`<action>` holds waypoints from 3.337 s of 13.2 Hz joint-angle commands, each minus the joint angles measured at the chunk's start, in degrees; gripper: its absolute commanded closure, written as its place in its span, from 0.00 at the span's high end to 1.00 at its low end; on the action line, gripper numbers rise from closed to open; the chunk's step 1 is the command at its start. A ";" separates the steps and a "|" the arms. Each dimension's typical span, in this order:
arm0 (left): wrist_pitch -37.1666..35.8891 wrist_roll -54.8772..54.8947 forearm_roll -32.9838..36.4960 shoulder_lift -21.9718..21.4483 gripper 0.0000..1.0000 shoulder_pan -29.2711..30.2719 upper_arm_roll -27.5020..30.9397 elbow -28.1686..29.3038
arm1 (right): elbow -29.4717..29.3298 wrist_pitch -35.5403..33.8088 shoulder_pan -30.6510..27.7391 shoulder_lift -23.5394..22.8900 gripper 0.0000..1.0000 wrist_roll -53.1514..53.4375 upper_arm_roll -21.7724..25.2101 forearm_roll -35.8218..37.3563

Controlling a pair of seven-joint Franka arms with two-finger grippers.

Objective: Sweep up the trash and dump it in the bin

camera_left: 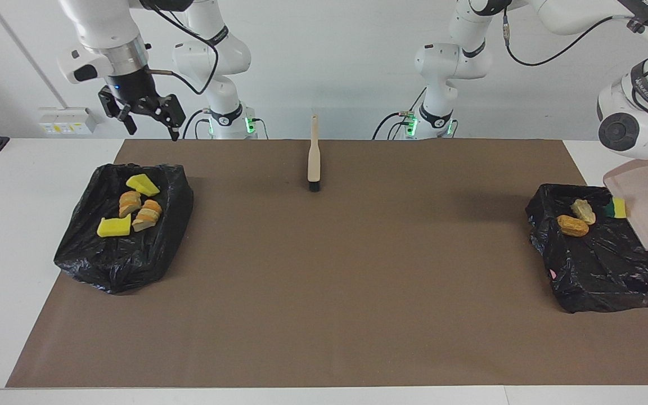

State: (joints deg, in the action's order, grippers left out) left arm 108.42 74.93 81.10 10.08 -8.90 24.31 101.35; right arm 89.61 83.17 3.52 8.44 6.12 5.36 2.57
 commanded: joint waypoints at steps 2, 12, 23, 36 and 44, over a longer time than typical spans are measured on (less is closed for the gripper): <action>-3.73 -0.14 0.11 -4.18 0.00 -0.85 -2.59 -0.28 | 0.83 0.14 0.34 0.61 1.00 -2.08 0.00 -0.54; -9.01 -3.46 -28.06 -5.78 0.00 -0.94 -10.60 -3.35 | 0.65 -0.20 -0.27 0.61 1.00 -3.92 0.36 -2.66; -12.36 -44.90 -61.12 1.50 0.00 -0.76 -25.43 -3.70 | 0.65 0.24 -0.27 0.52 1.00 -3.31 0.36 -2.57; -1.28 -94.08 -77.06 13.47 0.00 -2.78 -41.89 -12.14 | 0.65 -0.20 -0.18 0.61 1.00 -3.31 -0.26 -2.74; 1.36 -108.95 -76.18 23.32 0.00 -8.76 -45.32 -18.56 | 0.82 -1.51 -0.18 0.79 1.00 -3.31 -0.17 -2.83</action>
State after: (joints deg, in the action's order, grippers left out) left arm 109.76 -32.29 4.53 30.91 -15.68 -21.44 85.75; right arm 89.85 82.90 4.09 8.53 4.11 5.45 0.91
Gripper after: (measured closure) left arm 0.683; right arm 0.000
